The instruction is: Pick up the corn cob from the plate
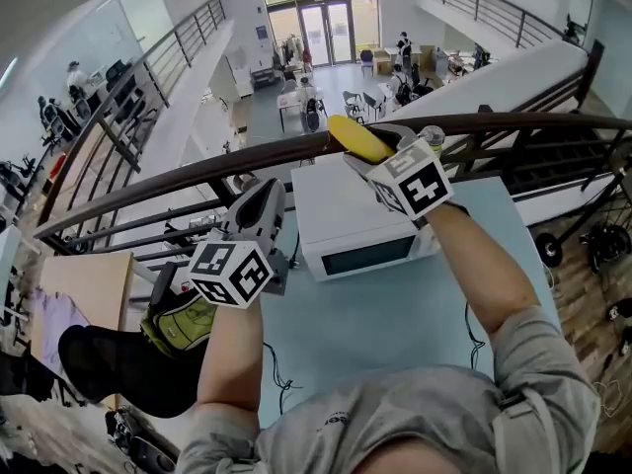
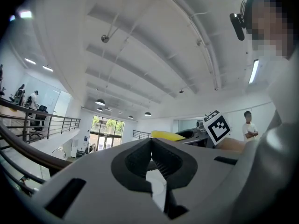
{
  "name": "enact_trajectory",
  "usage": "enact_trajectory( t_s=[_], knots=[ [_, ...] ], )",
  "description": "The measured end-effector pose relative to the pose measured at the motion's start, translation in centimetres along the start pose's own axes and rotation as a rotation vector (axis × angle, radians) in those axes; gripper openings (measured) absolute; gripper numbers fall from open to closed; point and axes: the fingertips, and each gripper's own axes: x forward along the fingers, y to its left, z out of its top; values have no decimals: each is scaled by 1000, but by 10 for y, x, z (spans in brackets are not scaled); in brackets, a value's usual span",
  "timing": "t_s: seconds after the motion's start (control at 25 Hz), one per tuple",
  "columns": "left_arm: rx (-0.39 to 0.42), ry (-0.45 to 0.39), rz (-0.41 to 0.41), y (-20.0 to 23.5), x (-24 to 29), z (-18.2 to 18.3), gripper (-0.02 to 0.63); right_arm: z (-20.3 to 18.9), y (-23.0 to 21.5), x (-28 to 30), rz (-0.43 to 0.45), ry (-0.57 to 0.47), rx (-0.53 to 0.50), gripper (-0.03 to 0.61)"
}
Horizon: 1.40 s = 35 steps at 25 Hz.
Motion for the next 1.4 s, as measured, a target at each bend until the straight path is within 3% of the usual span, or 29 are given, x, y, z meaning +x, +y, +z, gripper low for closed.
enact_trajectory(
  t_s=[0.48,0.72,1.0,1.4],
  knots=[
    [45,19,-74,-23,-95,34,18,64,69,-73,-64,-74,-32,259],
    [87,15,-62,-54,-128,54,18,81,82,-126,-72,-122,-48,259],
    [97,5,-13,-133,-141,41,18,53,70,-211,-43,-173,-72,259],
    [65,21,60,-288,-140,-12,18,-32,27,-339,43,-153,-80,259]
  ],
)
